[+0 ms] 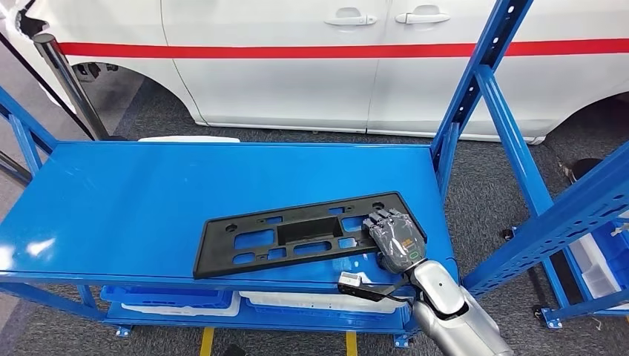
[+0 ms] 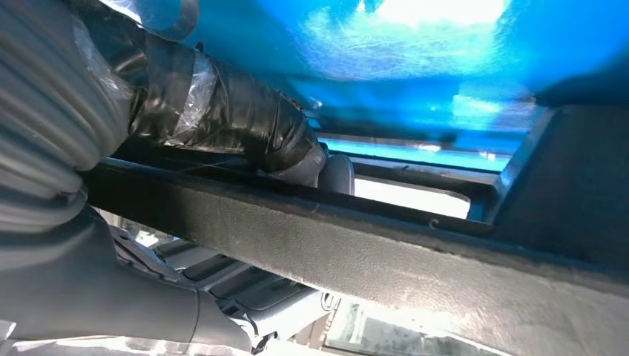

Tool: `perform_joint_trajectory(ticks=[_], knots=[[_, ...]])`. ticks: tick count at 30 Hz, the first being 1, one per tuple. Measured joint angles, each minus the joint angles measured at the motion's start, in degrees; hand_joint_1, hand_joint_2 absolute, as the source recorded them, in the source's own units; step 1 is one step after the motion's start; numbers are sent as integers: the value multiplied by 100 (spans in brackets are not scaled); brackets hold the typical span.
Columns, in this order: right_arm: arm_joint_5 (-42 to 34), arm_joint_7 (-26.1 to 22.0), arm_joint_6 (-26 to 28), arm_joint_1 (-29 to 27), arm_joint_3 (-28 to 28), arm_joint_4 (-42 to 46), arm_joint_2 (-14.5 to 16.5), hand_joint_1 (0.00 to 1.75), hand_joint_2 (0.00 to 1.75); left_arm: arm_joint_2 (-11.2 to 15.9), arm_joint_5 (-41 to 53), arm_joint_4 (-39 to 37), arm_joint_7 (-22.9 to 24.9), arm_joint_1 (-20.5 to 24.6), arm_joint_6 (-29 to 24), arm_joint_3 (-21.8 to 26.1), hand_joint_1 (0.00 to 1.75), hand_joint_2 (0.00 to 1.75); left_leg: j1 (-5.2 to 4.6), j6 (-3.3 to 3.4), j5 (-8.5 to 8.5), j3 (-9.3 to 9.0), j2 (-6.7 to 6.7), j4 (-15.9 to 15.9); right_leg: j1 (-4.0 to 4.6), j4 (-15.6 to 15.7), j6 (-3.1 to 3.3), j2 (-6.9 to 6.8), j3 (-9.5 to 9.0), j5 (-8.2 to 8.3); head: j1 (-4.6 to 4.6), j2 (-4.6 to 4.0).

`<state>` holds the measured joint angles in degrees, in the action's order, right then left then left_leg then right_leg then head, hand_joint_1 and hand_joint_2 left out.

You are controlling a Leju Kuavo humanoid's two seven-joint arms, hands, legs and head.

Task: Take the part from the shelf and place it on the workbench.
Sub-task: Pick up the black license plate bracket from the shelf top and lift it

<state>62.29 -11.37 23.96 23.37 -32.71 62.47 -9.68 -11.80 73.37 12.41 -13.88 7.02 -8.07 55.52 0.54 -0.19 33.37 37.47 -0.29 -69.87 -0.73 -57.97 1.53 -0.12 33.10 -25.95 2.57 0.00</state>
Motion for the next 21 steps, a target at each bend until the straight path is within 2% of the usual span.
perform_joint_trajectory(ticks=[1,2,3,5,7,8,11,13,15,16,17,18,19,20,21], knots=[[1,-2,1,-2,2,0,6,173,175,0,0,0,0,-8,0,-1,0,0,6,-14,108,154,1,-331,3,-3,3,-4,2,-1,1,0],[0,-4,-3,-4,4,0,10,172,175,1,1,0,1,-15,0,-1,0,0,10,-22,98,215,1,-460,4,-7,3,-4,1,-3,1,0],[-2,-6,-8,-5,7,0,13,172,175,2,1,0,1,-20,-1,-1,0,0,14,-23,-25,161,2,-351,2,-12,1,-2,-4,-6,1,0],[-10,-11,-16,-6,20,0,19,171,175,5,2,0,2,-18,-4,-4,0,0,22,-8,-428,-201,5,408,-3,-32,-19,7,-15,-21,1,0],[-33,-19,-2,-12,52,1,21,172,175,7,2,0,1,-6,-9,-14,0,0,10,32,-634,-505,3,1045,15,-65,-68,17,-1,-39,3,0],[-52,-27,23,-22,75,4,22,172,175,7,1,0,1,-4,-11,-19,0,0,2,58,-642,-555,0,1159,27,-70,-97,20,6,-39,5,0],[-142,-62,184,-123,159,94,26,174,175,5,-9,0,1,-13,-21,-25,0,0,8,174,-677,-566,2,1207,27,-80,-195,28,15,-52,8,0],[-206,-91,264,-226,214,214,40,175,175,3,-24,0,0,-10,-34,-27,0,0,24,253,-714,-569,11,1249,10,-397,-247,27,156,-279,10,0],[-283,-118,349,-357,259,369,75,175,175,2,-51,0,0,-13,-53,-27,0,0,18,282,-718,-552,14,1249,-1,-1132,-281,25,494,-662,11,0],[-328,-126,409,-445,279,480,99,175,175,2,-68,0,-1,-20,-62,-27,0,0,14,286,-716,-546,13,1244,-4,-1484,-294,25,662,-791,10,0],[-364,-131,469,-548,297,625,128,175,175,2,-84,0,-2,-30,-72,-26,0,0,12,288,-710,-544,10,1238,-5,-1678,-299,24,758,-814,10,0],[-387,-133,526,-651,310,798,163,175,175,2,-99,0,-5,-40,-79,-26,0,0,12,286,-701,-545,5,1229,-6,-1649,-297,24,751,-722,10,-1],[-397,-133,581,-748,317,990,199,175,175,2,-111,0,-10,-47,-85,-25,0,0,12,279,-688,-550,0,1215,-8,-1389,-288,23,636,-533,10,-1],[-398,-133,639,-836,320,1202,237,175,175,1,-124,0,-16,-52,-92,-25,0,0,12,265,-667,-552,-3,1196,-10,-990,-273,21,458,-316,10,-1],[-395,-133,701,-912,319,1414,273,175,175,0,-140,0,-24,-56,-98,-25,0,0,-1,243,-644,-546,-6,1169,0,-620,-255,20,286,-170,11,-1]])
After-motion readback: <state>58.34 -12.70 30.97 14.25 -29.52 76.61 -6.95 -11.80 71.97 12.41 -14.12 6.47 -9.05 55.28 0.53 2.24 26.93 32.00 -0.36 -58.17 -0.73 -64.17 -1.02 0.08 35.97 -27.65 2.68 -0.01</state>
